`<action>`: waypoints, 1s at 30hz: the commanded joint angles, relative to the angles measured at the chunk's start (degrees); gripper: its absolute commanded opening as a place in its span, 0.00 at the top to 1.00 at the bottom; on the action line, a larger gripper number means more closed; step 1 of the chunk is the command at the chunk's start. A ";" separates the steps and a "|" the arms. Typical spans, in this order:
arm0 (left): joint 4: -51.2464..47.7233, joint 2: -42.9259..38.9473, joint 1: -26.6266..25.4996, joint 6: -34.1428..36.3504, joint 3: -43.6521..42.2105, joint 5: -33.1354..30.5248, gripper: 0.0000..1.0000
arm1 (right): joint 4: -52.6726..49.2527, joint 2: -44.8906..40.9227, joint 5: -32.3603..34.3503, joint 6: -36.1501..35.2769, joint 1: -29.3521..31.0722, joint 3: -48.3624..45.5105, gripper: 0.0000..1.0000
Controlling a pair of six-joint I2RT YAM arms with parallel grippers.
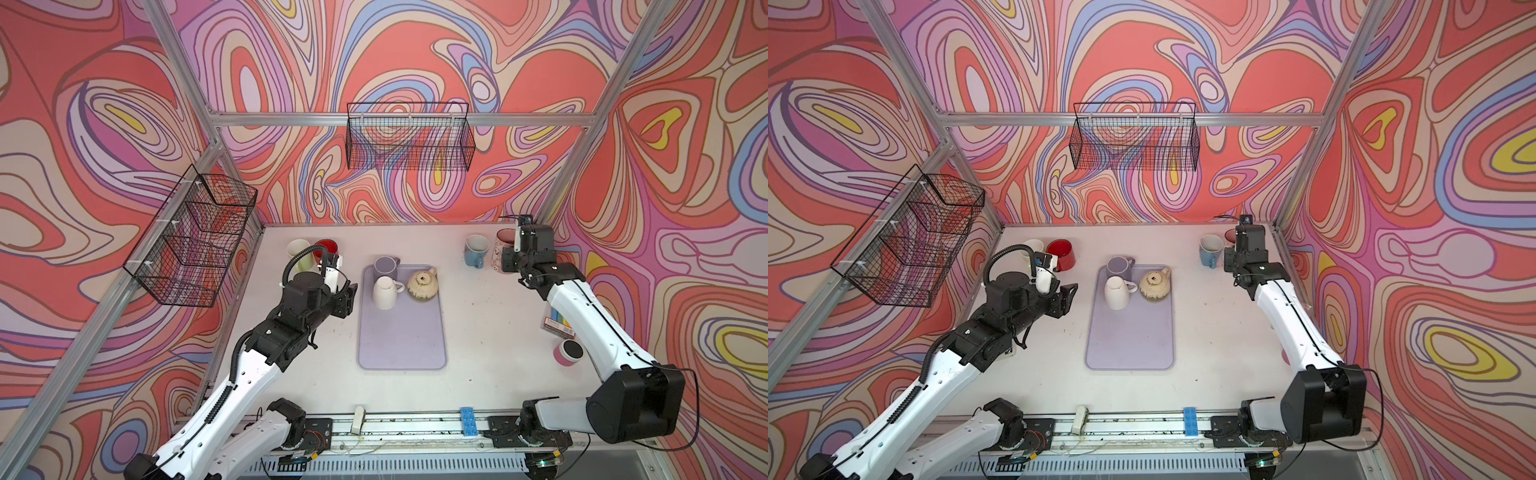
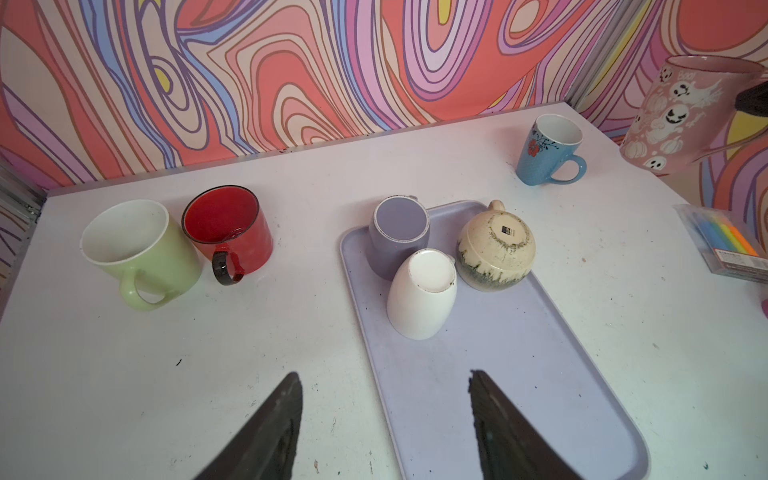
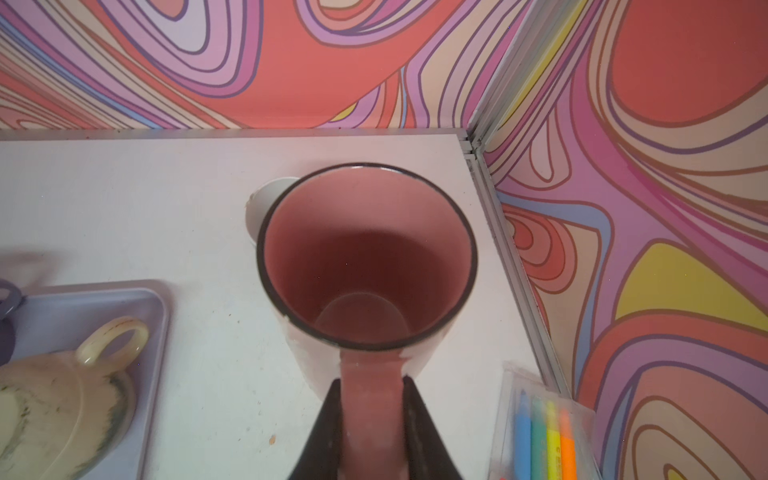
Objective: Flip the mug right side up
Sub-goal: 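Carry the upright pink mug with the right gripper toward the blue mug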
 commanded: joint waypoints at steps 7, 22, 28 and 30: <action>1.82 -0.22 1.74 1.11 -1.84 2.30 0.34 | 20.29 3.69 -1.38 -1.07 -4.93 -2.37 1.00; 2.40 0.78 2.99 1.20 -2.13 3.84 0.35 | 44.09 11.85 -0.76 -2.08 -5.96 -12.14 1.00; 2.57 1.36 3.40 1.26 -2.20 4.13 0.35 | 48.22 14.97 -1.61 -0.82 -7.17 -12.98 1.00; 2.70 1.52 3.58 1.29 -2.12 4.16 0.35 | 48.99 15.94 -1.97 -0.45 -7.30 -12.99 1.00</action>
